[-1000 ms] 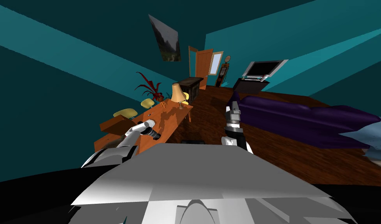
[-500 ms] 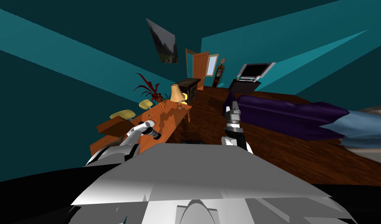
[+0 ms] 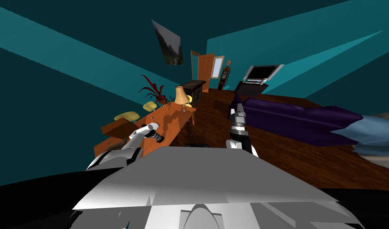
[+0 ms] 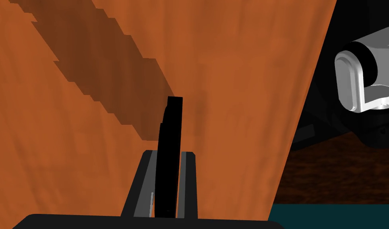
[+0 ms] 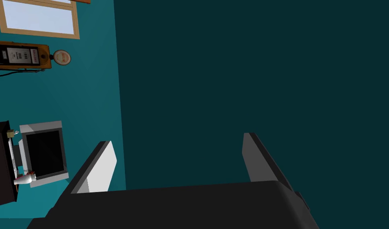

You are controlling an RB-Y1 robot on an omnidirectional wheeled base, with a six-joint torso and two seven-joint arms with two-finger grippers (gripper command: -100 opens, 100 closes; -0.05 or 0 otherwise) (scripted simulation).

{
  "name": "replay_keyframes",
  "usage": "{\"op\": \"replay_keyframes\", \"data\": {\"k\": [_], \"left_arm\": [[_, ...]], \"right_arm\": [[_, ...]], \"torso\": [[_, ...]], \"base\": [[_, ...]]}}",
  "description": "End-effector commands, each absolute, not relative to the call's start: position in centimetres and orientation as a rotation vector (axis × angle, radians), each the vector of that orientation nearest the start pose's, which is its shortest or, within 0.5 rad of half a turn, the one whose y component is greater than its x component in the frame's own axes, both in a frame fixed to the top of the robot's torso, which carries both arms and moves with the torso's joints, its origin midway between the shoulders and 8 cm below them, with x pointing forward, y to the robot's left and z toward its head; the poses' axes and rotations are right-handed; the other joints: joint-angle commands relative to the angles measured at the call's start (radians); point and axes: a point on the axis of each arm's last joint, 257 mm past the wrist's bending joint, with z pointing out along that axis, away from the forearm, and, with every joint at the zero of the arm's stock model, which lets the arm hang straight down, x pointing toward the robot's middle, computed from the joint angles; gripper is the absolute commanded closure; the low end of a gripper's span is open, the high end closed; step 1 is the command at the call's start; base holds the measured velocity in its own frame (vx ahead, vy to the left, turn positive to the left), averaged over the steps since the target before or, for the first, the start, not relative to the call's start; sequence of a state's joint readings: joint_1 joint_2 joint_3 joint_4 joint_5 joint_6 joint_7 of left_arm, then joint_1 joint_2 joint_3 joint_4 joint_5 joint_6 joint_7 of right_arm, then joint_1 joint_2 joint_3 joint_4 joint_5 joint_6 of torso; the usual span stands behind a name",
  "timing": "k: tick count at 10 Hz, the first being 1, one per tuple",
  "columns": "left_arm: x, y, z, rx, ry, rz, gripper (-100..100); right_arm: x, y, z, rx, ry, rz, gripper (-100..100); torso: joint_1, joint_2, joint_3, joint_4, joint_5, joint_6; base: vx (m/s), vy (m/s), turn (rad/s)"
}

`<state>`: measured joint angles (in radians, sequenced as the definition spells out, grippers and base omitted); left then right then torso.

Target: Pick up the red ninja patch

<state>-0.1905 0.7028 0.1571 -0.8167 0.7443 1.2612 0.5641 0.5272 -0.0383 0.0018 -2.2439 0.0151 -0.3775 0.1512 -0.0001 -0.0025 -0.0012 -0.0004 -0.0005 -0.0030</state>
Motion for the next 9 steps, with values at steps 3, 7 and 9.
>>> {"op": "replay_keyframes", "data": {"k": [3,7,9], "left_arm": [[27.4,52.6,-46.7,-3.077,0.809,-0.049,100],[26.7,52.9,-45.4,-3.044,0.931,-0.043,100],[26.8,52.9,-45.5,-3.047,0.916,-0.044,0]], "right_arm": [[36.7,-28.4,-2.7,0.698,0.820,1.101,0],[36.7,-28.4,-2.7,0.698,0.820,1.101,0],[36.7,-28.3,-2.6,0.698,0.820,1.102,0]], "torso": [[-0.002,-0.005,-0.002,-0.001,0.000,0.001],[-0.003,-0.005,-0.003,-0.001,0.000,0.000],[-0.002,-0.003,-0.002,-0.001,0.000,0.002]], "base": [[0.110,-0.050,0.179],[0.108,-0.066,0.191],[0.026,-0.025,0.019]]}}
